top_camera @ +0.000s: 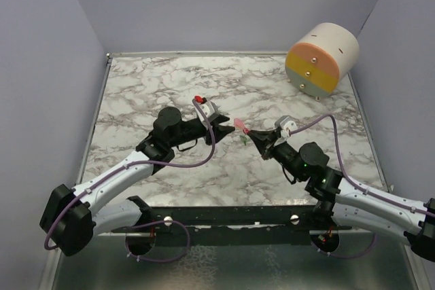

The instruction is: Put the keys on the keyring

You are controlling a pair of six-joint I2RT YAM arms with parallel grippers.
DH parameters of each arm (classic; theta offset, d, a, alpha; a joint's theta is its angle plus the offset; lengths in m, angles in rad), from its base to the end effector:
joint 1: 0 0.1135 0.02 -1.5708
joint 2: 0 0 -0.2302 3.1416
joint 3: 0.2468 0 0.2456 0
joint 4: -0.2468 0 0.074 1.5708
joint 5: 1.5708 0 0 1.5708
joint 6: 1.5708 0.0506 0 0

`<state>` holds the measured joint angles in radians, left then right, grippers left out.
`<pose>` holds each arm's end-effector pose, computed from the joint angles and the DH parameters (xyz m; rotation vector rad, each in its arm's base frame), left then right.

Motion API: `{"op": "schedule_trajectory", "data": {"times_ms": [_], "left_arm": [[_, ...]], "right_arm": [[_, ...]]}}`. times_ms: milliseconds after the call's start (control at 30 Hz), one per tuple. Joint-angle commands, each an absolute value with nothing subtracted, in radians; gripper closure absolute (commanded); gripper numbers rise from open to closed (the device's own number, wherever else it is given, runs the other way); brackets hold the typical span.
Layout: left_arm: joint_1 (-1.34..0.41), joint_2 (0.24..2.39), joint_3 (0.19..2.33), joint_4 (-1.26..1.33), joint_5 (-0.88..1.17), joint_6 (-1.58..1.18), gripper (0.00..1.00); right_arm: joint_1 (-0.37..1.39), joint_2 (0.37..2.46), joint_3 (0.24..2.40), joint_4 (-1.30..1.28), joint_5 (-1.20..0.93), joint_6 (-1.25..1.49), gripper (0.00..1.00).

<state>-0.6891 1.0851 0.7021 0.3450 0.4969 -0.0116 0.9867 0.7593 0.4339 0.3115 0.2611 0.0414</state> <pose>0.1963 -0.1930 0.2792 0.9220 1.4125 -0.9319 0.1326 0.1769 0.2510 -0.5448 1.5214 0.5939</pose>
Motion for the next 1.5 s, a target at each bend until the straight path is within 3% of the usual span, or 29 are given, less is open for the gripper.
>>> {"op": "schedule_trajectory", "data": {"times_ms": [0, 1167, 1267, 1467], "left_arm": [[-0.692, 1.093, 0.679, 0.536, 0.481, -0.112, 0.60], [-0.733, 1.161, 0.623, 0.714, 0.598, -0.151, 0.67], [-0.734, 1.160, 0.626, 0.718, 0.600, -0.147, 0.71], [-0.736, 1.166, 0.632, 0.722, 0.618, -0.147, 0.93]], "right_arm": [[0.987, 0.774, 0.423, 0.439, 0.240, 0.069, 0.99], [0.988, 0.800, 0.410, 0.569, 0.104, 0.068, 0.99], [0.987, 0.800, 0.407, 0.572, 0.086, 0.063, 0.99], [0.988, 0.791, 0.393, 0.587, 0.085, 0.060, 0.99]]}}
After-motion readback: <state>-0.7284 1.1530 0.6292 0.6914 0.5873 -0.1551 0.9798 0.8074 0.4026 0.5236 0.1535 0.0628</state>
